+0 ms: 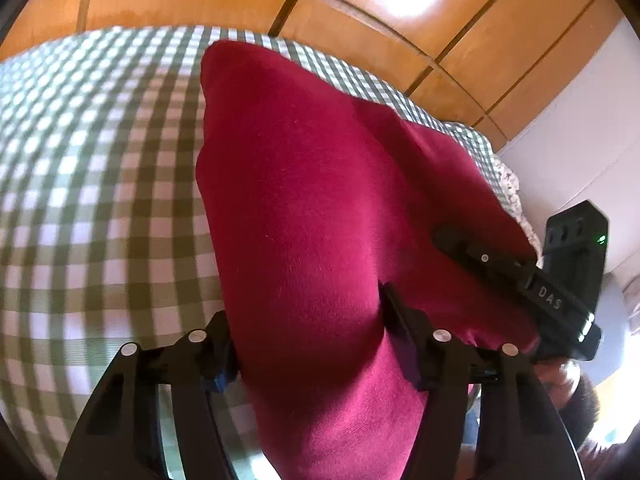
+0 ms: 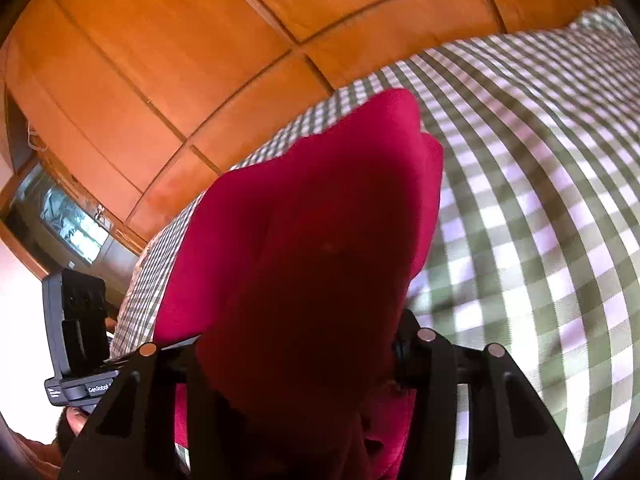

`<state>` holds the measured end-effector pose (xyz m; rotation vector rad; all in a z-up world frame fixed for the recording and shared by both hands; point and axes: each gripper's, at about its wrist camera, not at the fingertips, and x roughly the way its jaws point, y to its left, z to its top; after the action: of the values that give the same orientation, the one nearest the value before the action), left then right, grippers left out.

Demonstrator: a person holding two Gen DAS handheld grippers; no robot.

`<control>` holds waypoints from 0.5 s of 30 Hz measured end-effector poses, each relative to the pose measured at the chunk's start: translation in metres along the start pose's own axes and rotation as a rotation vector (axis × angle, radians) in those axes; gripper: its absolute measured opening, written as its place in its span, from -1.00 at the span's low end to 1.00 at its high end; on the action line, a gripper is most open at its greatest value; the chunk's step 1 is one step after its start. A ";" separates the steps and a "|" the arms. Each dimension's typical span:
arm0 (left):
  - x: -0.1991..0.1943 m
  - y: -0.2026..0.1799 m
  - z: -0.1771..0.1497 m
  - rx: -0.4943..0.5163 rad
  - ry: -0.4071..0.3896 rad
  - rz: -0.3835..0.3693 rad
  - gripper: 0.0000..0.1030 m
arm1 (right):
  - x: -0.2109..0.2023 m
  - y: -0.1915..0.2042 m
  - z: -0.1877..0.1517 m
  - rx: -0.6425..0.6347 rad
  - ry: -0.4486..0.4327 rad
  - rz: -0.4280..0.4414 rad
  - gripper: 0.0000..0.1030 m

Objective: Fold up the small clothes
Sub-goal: 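Grasp the folded sweater with the right tool and lift it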

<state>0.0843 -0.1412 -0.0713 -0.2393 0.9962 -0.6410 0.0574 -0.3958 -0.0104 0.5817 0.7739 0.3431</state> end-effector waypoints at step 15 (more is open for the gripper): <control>-0.053 0.038 -0.008 0.062 -0.151 0.267 0.14 | 0.054 0.071 0.000 -0.109 0.027 0.123 -0.10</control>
<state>0.0721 -0.0787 -0.0561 -0.0957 0.8438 -0.4027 0.0883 -0.3128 0.0027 0.5240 0.7422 0.5042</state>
